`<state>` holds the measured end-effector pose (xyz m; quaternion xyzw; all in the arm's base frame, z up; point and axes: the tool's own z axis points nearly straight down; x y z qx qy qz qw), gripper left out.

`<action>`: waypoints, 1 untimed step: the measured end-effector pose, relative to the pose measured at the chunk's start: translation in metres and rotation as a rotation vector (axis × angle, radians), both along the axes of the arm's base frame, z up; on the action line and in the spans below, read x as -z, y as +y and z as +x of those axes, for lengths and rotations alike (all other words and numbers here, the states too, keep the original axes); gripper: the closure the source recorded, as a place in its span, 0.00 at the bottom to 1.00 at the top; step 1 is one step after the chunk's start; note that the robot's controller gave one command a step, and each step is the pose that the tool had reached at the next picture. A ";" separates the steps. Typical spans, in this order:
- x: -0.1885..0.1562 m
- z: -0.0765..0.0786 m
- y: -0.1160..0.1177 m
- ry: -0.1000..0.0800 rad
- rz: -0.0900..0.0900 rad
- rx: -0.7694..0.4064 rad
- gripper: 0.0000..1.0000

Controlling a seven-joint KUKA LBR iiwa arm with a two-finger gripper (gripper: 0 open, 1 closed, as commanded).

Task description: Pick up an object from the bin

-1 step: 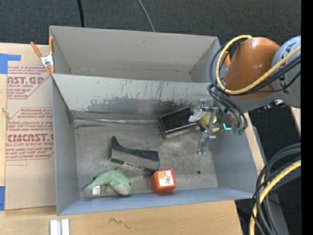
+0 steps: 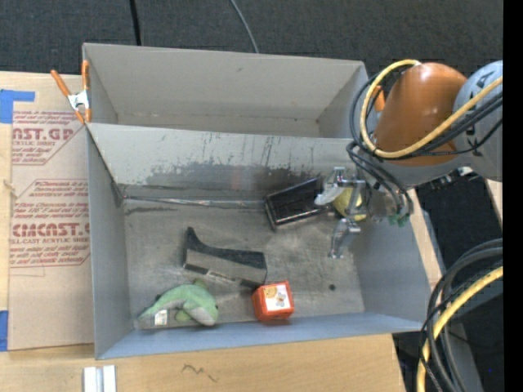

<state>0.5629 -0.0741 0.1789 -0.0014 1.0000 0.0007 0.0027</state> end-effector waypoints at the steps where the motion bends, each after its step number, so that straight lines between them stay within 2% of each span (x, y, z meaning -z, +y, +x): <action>1: 0.016 0.020 0.022 -0.054 0.017 -0.048 0.00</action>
Offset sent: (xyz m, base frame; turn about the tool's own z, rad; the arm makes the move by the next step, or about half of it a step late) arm 0.0312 0.0306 -0.0644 0.1287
